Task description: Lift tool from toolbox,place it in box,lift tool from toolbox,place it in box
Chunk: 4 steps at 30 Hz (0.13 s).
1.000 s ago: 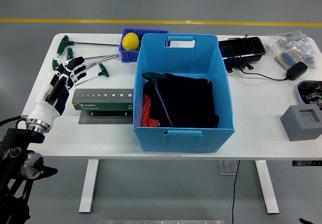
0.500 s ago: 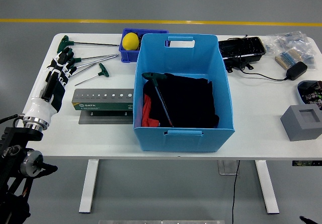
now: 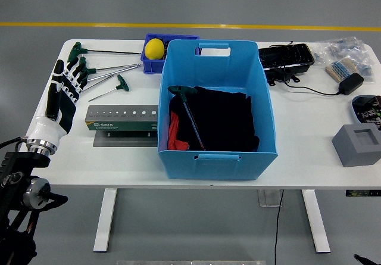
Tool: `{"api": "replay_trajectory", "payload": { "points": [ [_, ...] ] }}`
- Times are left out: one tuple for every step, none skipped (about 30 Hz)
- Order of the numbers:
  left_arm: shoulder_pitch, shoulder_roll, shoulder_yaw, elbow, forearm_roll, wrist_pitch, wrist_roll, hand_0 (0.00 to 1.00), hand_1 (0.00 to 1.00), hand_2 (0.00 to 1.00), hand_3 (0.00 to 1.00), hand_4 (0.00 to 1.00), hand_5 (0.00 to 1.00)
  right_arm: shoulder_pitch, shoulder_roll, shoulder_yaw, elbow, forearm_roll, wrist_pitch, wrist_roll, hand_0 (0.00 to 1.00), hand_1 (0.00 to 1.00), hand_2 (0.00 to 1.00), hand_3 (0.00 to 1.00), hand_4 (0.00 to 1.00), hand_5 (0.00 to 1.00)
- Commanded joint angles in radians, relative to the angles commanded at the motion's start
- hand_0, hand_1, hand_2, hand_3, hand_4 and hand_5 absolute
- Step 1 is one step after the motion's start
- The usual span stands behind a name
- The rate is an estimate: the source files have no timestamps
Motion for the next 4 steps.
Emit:
{"api": "replay_trajectory", "payload": {
  "points": [
    [-0.001, 0.000, 0.000, 0.000, 0.002, 0.001, -0.001, 0.998, 0.998, 0.998, 0.998, 0.854, 0.998, 0.000, 0.000, 0.000, 0.000, 0.000, 0.000, 0.000, 0.613, 0.593, 0.667, 0.538, 0.767, 0.657],
    [-0.002, 0.000, 0.000, 0.001, 0.003, 0.000, -0.001, 0.998, 0.998, 0.998, 0.998, 0.854, 0.998, 0.001, 0.000, 0.000, 0.000, 0.001, 0.000, 0.000, 0.613, 0.593, 0.667, 0.538, 0.767, 0.657],
    [-0.002, -0.001, -0.001, 0.002, 0.003, -0.001, -0.002, 0.998, 0.998, 0.998, 0.998, 0.854, 0.998, 0.001, 0.000, -0.001, 0.000, 0.002, 0.000, 0.001, 0.613, 0.593, 0.667, 0.538, 0.767, 0.657],
    [-0.003, -0.001, -0.001, 0.004, 0.003, -0.002, -0.002, 0.998, 0.998, 0.998, 0.998, 0.854, 0.998, 0.002, 0.000, -0.002, 0.000, 0.004, -0.001, 0.001, 0.613, 0.593, 0.667, 0.538, 0.767, 0.657]
  ]
}}
